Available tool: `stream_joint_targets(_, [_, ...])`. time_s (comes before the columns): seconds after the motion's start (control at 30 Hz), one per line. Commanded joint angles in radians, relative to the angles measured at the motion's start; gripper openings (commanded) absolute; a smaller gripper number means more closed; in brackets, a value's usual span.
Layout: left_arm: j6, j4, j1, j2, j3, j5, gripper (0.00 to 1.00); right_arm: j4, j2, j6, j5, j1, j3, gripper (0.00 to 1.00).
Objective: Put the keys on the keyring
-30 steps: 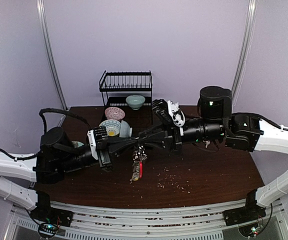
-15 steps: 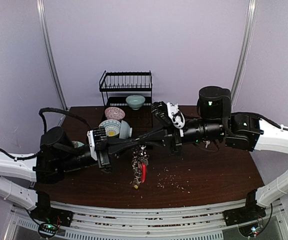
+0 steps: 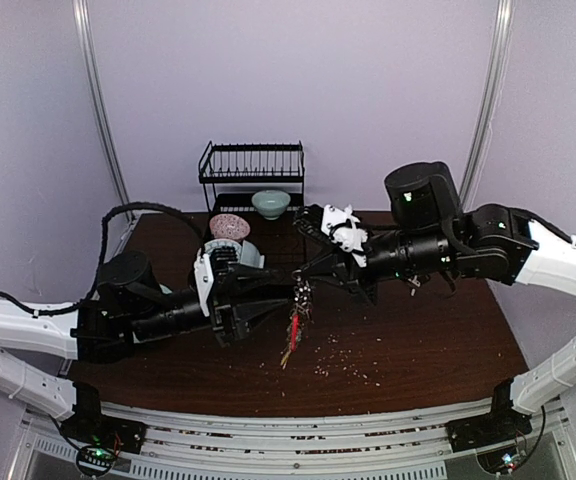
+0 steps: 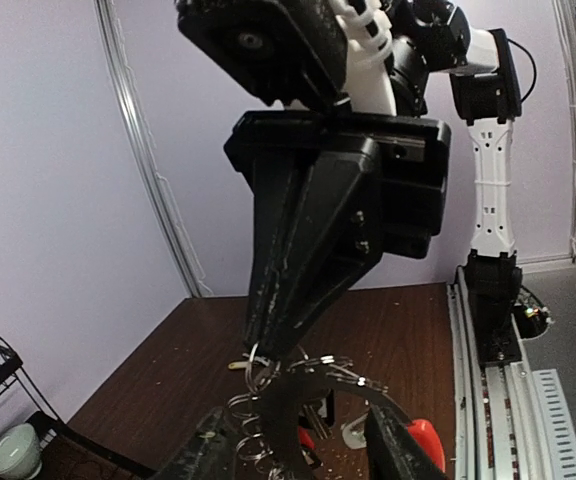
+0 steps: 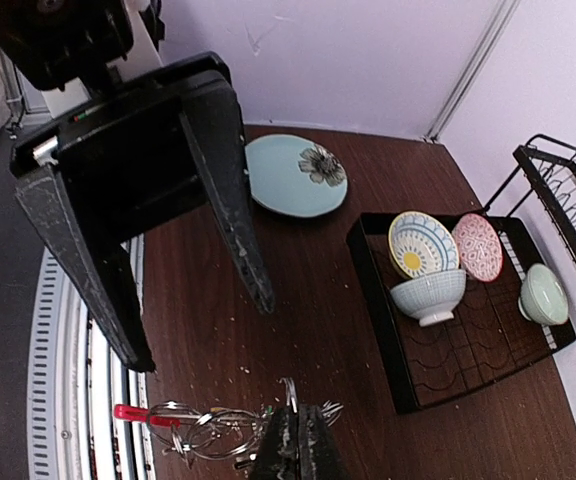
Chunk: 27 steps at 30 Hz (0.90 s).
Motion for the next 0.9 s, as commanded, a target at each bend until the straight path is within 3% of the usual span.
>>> stream_joint_targets(0.0, [-0.013, -0.140, 0.016, -0.010, 0.073, -0.054, 0.48, -0.128, 0.017, -0.018, 0.145, 0.003, 0.060, 0.00])
stream_joint_targets(0.13, [-0.015, -0.194, 0.020, -0.018, 0.094, -0.089, 0.39, -0.212, 0.053, -0.054, 0.201, 0.036, 0.112, 0.00])
stream_joint_targets(0.33, [0.032, -0.216, 0.024, 0.044, 0.146, -0.043, 0.33, -0.191, 0.060, -0.081, 0.172, 0.063, 0.124, 0.00])
stream_joint_targets(0.7, [0.054, -0.194, 0.024, 0.100, 0.164, 0.135, 0.30, -0.152, 0.079, -0.093, 0.130, 0.092, 0.136, 0.00])
stream_joint_targets(0.77, [0.052, -0.196, 0.024, 0.106, 0.168, 0.102, 0.23, -0.151, 0.081, -0.096, 0.120, 0.094, 0.137, 0.00])
stream_joint_targets(0.87, [0.053, -0.204, 0.024, 0.111, 0.179, 0.067, 0.04, -0.148, 0.078, -0.101, 0.107, 0.097, 0.132, 0.00])
